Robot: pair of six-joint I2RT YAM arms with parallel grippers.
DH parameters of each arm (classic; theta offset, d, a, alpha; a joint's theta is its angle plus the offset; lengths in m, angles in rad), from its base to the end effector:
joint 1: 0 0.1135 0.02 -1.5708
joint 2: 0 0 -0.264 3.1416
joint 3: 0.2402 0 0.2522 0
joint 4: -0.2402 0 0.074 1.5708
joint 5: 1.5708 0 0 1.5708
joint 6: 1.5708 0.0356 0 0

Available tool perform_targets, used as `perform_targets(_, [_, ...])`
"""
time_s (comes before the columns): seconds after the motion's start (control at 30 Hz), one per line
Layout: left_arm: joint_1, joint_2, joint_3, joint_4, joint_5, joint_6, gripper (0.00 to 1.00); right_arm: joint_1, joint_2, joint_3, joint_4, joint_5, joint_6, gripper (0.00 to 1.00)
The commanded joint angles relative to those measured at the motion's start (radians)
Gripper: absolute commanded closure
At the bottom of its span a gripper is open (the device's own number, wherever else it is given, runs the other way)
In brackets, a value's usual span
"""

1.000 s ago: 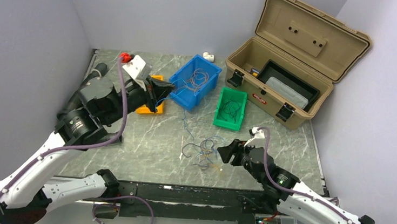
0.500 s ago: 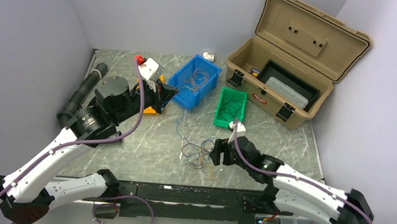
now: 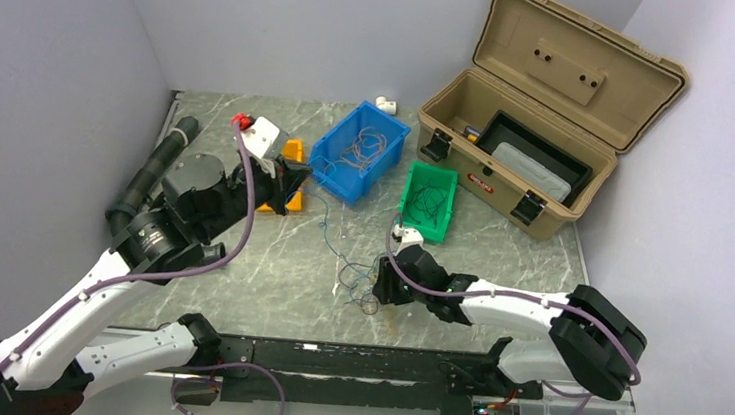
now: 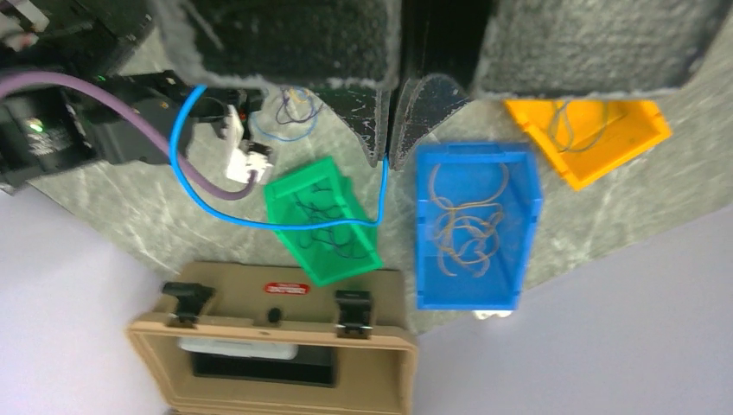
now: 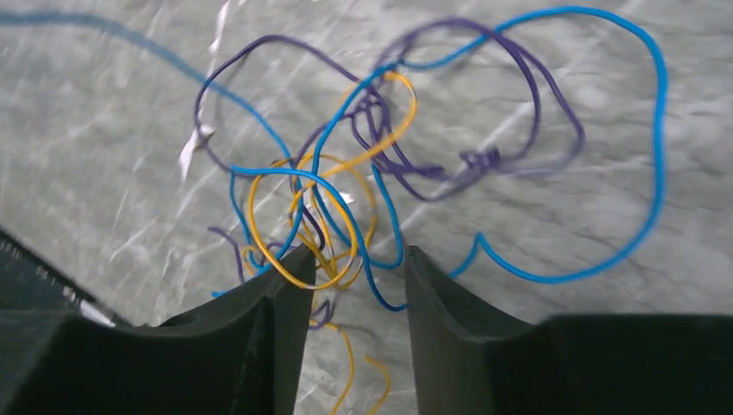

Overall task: Untangle the cables
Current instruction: Untie the cable.

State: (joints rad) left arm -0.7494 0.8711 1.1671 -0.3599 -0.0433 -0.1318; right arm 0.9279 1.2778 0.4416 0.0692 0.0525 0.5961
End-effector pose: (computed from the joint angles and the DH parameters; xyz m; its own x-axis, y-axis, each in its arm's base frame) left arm 0.1300 -0.1189 0.4373 -0.1316 -0.0569 -0.9897 0.6372 0.7600 -0.1284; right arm 0.1402 0.1840 0.1487 -0.7803 -0.1065 -0.6163 -0.4091 0.8323 0.3741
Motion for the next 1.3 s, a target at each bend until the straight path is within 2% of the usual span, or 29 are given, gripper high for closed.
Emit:
perform_targets(0.0, [0.015, -0.031, 0.022, -0.035, -0.24, 0.069, 1.0, -0.002, 0.002, 0.082, -0.15, 0.285, 0.134, 0.64])
perform_targets(0.07, [0.025, -0.03, 0.038, -0.096, -0.45, 0.089, 1.0, -0.018, -0.007, 0.104, -0.272, 0.403, 0.204, 0.79])
perform_targets(0.13, [0.045, -0.043, 0.034, -0.115, -0.584, 0.11, 1.0, -0.041, -0.024, 0.119, -0.367, 0.462, 0.261, 0.83])
perform_targets(0.23, [0.083, -0.076, 0.003, -0.097, -0.703, 0.12, 1.0, -0.073, -0.074, 0.114, -0.47, 0.512, 0.339, 0.83])
perform_targets(0.4, [0.134, -0.108, -0.039, -0.064, -0.766, 0.116, 1.0, -0.143, -0.238, 0.088, -0.6, 0.573, 0.456, 0.83])
perform_targets(0.57, [0.157, -0.093, -0.05, -0.031, -0.673, 0.118, 1.0, -0.157, -0.437, 0.04, -0.543, 0.565, 0.353, 0.83])
perform_targets(0.7, [0.171, -0.046, -0.012, -0.049, -0.714, 0.12, 1.0, -0.159, -0.516, 0.042, -0.558, 0.576, 0.328, 0.81])
perform_targets(0.73, [0.174, -0.038, -0.002, -0.054, -0.707, 0.12, 1.0, -0.159, -0.519, 0.047, -0.553, 0.562, 0.308, 0.76])
perform_targets(0.8, [0.176, -0.042, -0.002, -0.035, -0.646, 0.12, 1.0, -0.16, -0.519, 0.054, -0.462, 0.437, 0.158, 0.6])
perform_targets(0.83, [0.177, -0.052, -0.01, -0.016, -0.6, 0.12, 1.0, -0.159, -0.515, 0.058, -0.433, 0.38, 0.118, 0.46])
perform_targets(0.9, [0.177, -0.072, -0.04, 0.027, -0.505, 0.12, 1.0, -0.159, -0.515, 0.055, -0.35, 0.263, 0.047, 0.26])
perform_targets(0.97, [0.176, -0.082, -0.056, 0.05, -0.434, 0.12, 1.0, -0.158, -0.503, 0.057, -0.288, 0.178, 0.0, 0.15])
perform_targets(1.13, [0.177, -0.07, -0.048, 0.021, -0.387, 0.118, 1.0, -0.152, -0.363, 0.106, -0.216, 0.022, -0.058, 0.19])
perform_targets(1.27, [0.176, -0.07, -0.049, 0.016, -0.382, 0.118, 1.0, -0.108, -0.246, 0.13, -0.15, -0.001, -0.056, 0.2])
